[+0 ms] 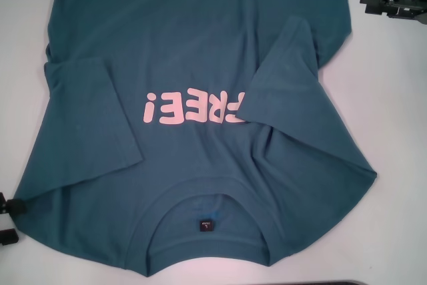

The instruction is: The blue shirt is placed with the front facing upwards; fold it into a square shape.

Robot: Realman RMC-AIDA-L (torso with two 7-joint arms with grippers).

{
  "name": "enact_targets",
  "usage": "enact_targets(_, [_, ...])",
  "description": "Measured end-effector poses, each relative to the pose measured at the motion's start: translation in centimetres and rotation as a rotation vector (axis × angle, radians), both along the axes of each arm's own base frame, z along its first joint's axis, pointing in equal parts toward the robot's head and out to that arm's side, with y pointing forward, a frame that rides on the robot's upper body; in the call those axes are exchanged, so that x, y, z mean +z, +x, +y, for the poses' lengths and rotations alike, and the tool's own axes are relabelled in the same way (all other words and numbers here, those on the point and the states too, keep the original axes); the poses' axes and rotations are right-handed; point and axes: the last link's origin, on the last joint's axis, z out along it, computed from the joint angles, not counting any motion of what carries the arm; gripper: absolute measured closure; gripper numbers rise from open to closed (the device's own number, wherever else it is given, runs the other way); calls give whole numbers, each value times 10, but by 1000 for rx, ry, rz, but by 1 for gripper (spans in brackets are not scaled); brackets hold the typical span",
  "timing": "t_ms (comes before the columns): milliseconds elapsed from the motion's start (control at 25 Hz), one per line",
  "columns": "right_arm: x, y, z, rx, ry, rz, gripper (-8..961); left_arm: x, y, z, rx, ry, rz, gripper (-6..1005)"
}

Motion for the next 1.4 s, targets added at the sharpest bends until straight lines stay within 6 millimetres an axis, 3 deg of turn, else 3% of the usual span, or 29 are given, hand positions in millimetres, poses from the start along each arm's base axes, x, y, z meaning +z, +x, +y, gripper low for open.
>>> enact_targets(840, [1, 0, 2, -4, 9, -5, 40, -6, 8, 11, -71, -13, 14, 404])
enact_targets(1400, [3, 1, 2, -8, 17, 0, 40, 5, 4, 9, -61, -2, 63, 404])
